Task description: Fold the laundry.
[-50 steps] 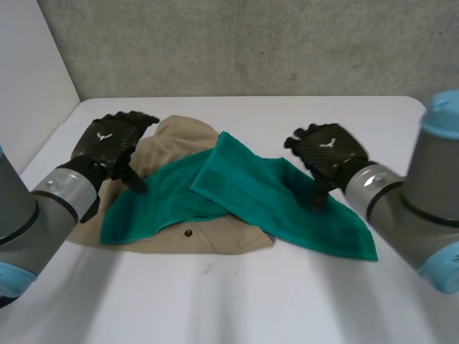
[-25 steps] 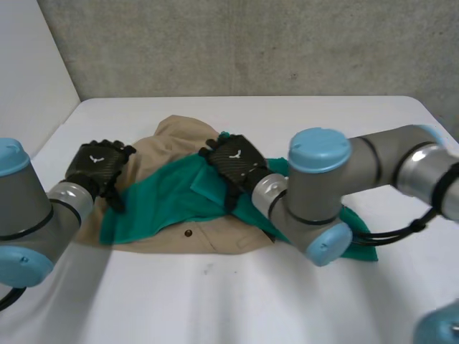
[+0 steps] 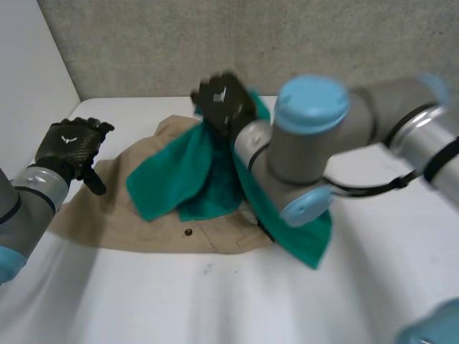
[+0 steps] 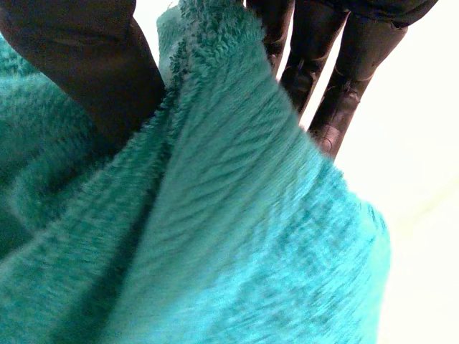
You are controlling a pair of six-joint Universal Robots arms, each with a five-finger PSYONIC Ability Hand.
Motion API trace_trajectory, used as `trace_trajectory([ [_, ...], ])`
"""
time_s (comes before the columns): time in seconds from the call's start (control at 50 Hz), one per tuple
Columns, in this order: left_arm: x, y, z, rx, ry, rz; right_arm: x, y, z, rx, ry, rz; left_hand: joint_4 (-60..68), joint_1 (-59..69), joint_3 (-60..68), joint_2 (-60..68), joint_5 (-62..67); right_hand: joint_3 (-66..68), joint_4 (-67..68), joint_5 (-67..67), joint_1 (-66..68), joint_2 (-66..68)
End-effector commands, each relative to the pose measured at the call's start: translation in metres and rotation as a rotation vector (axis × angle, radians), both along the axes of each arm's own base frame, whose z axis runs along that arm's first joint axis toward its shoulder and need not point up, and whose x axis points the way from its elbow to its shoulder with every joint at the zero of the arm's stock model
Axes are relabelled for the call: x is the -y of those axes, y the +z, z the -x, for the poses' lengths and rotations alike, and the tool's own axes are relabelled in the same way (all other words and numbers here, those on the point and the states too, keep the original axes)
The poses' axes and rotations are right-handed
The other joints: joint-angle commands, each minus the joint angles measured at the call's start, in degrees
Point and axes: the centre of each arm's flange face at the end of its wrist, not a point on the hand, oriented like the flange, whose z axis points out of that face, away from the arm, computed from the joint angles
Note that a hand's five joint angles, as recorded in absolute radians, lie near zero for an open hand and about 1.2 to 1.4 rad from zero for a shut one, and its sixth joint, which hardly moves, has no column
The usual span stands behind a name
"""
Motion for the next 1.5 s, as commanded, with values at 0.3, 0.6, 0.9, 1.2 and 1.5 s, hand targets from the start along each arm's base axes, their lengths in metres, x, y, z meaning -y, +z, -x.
trace_trajectory([
  [0.3, -0.039, -0.007, 0.059, -0.103, -0.309, -0.068, 0.011, 0.086, 0.16, -0.071, -0.326, -0.015, -0.3, 0.5, -0.6, -0.2, -1.5, 12.8, 12.0, 15.5, 24.8, 13.1],
  [0.6, -0.085, -0.048, 0.115, -0.044, -0.507, -0.171, 0.013, 0.085, 0.211, -0.056, -0.443, -0.026, 0.8, 1.6, 0.5, 0.9, -0.5, 12.8, 12.0, 15.5, 24.8, 13.1],
  [0.9, -0.089, -0.077, 0.134, 0.14, -0.501, -0.154, 0.005, 0.04, 0.211, -0.105, -0.399, -0.12, 10.3, 11.1, 10.0, 10.4, 9.1, 12.8, 12.0, 15.5, 24.8, 13.1],
  [1.2, -0.072, -0.087, 0.144, 0.169, -0.485, -0.181, 0.003, 0.028, 0.212, -0.116, -0.399, -0.14, 48.7, 49.5, 48.4, 48.8, 47.4, 12.8, 12.0, 15.5, 24.8, 13.1],
  [1.5, -0.013, -0.041, 0.121, 0.192, -0.148, 0.015, 0.009, 0.029, 0.22, -0.112, -0.424, -0.134, 68.4, 69.2, 68.1, 68.5, 67.1, 12.8, 12.0, 15.5, 24.8, 13.1],
])
